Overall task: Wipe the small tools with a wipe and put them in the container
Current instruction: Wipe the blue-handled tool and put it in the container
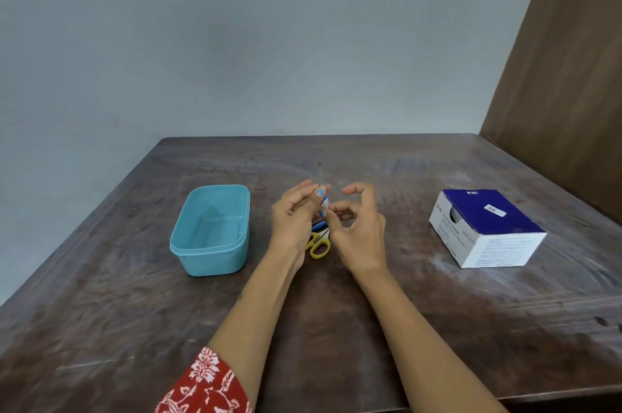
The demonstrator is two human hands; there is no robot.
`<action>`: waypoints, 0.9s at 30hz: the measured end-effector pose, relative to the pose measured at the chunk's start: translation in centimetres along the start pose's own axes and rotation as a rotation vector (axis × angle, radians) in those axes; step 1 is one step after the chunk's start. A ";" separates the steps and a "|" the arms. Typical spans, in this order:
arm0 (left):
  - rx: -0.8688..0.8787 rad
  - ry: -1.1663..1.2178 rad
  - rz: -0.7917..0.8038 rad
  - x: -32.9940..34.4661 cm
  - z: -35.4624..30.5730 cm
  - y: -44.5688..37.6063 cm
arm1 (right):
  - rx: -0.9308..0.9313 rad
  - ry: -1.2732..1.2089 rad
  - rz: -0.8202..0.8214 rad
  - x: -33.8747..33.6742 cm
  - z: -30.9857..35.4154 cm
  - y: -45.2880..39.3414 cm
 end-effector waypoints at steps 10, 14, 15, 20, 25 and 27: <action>-0.027 0.034 0.019 0.2 0.1 -0.1 | 0.025 0.017 0.047 0.6 -0.6 0.1; -0.017 0.041 0.049 0.6 -0.1 0.0 | -0.026 -0.016 -0.019 0.4 0.4 0.2; -0.014 0.017 0.054 0.7 0.0 0.0 | -0.040 -0.031 -0.039 0.3 0.6 0.2; -0.006 -0.018 0.029 0.4 -0.1 0.1 | 0.009 -0.076 -0.036 0.2 0.0 0.1; 0.011 -0.004 -0.044 -0.6 -0.2 -0.3 | 0.058 -0.109 -0.040 -0.2 -0.7 0.0; 0.029 -0.032 -0.090 -1.0 -0.3 -0.3 | 0.049 -0.108 -0.096 -0.6 -0.9 -0.1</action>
Point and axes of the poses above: each hand's wrist, its own y-axis away from the middle knuckle, its own x-axis out of the palm, z = x × y, the point moved 7 cm from there along -y, towards the middle knuckle, and after that the axes turned 15 degrees about -y, right-handed, at the moved point
